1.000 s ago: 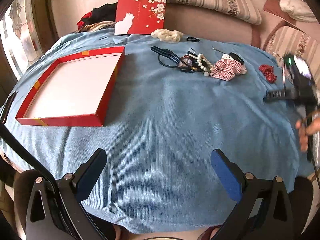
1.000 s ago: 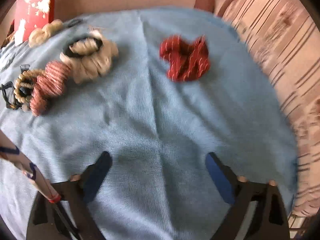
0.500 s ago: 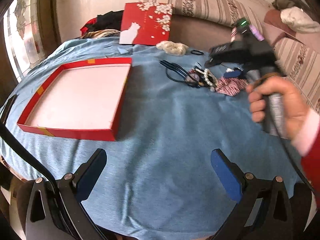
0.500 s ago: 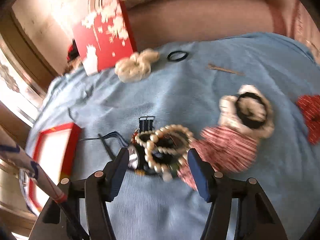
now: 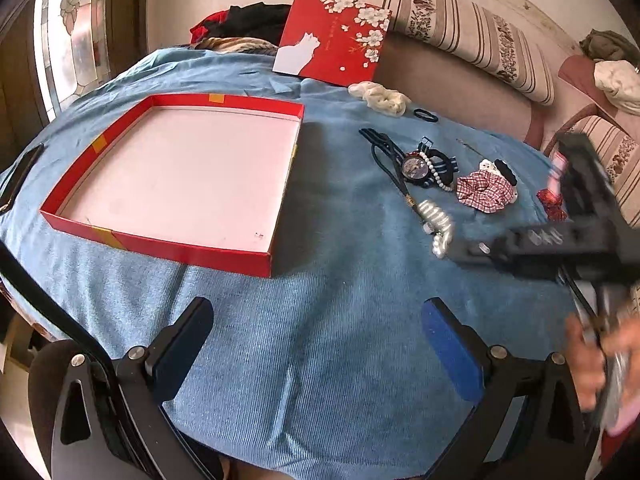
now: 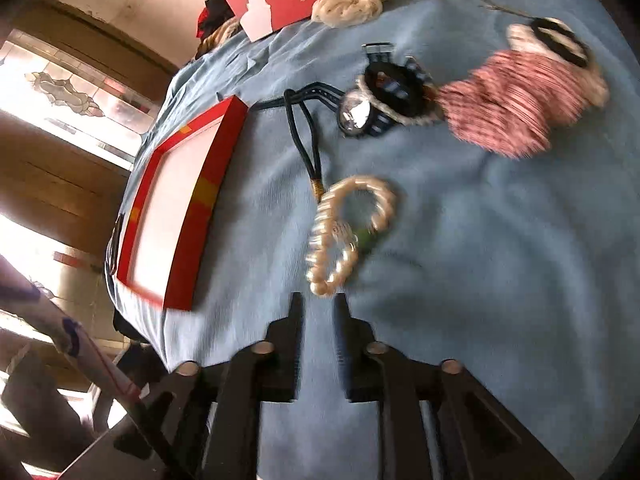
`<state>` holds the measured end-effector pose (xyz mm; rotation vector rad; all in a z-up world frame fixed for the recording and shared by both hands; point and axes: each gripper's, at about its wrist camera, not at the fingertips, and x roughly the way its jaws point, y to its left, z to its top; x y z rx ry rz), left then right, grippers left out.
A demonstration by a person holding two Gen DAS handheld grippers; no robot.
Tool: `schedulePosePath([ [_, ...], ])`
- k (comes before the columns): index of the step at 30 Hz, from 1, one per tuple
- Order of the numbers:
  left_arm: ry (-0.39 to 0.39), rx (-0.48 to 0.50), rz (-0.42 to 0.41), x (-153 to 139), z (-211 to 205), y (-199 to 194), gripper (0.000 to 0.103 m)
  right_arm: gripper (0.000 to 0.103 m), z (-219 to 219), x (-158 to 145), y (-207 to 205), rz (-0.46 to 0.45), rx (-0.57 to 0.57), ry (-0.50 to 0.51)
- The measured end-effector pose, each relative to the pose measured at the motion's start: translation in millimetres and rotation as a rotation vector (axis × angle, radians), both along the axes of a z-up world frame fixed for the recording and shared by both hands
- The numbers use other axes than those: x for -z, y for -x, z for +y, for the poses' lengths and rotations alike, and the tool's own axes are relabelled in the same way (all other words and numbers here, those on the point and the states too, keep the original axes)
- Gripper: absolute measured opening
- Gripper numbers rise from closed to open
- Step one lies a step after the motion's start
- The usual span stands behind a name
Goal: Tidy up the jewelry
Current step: 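Grasp the red plaid scrunchie with the right tool, pull it free, set down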
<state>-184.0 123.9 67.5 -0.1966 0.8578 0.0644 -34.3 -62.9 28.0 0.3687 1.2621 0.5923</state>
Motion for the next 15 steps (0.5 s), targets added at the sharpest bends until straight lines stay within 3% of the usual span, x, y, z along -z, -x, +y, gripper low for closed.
schedulePosePath([
  [3,-0.011,0.003,-0.013,-4,-3,4,0.103,0.048,-23,-22,18,-0.143,0.090,0.082],
  [4,-0.013,0.004,-0.014,-5,-4,5,0.103,0.052,-33,-34,25,-0.232,0.133,0.149],
  [6,-0.014,0.010,-0.013,-5,-7,5,0.103,0.067,-46,-46,27,-0.318,0.201,0.208],
  [9,-0.017,0.029,-0.009,-4,-14,5,0.103,0.067,-62,-43,5,-0.259,0.256,0.211],
  [12,-0.036,0.051,-0.009,-4,-23,7,0.103,0.067,-67,-34,-37,-0.253,0.349,0.299],
  [15,-0.060,0.062,-0.013,-4,-27,6,0.103,0.067,-83,-17,-67,-0.184,0.415,0.259],
])
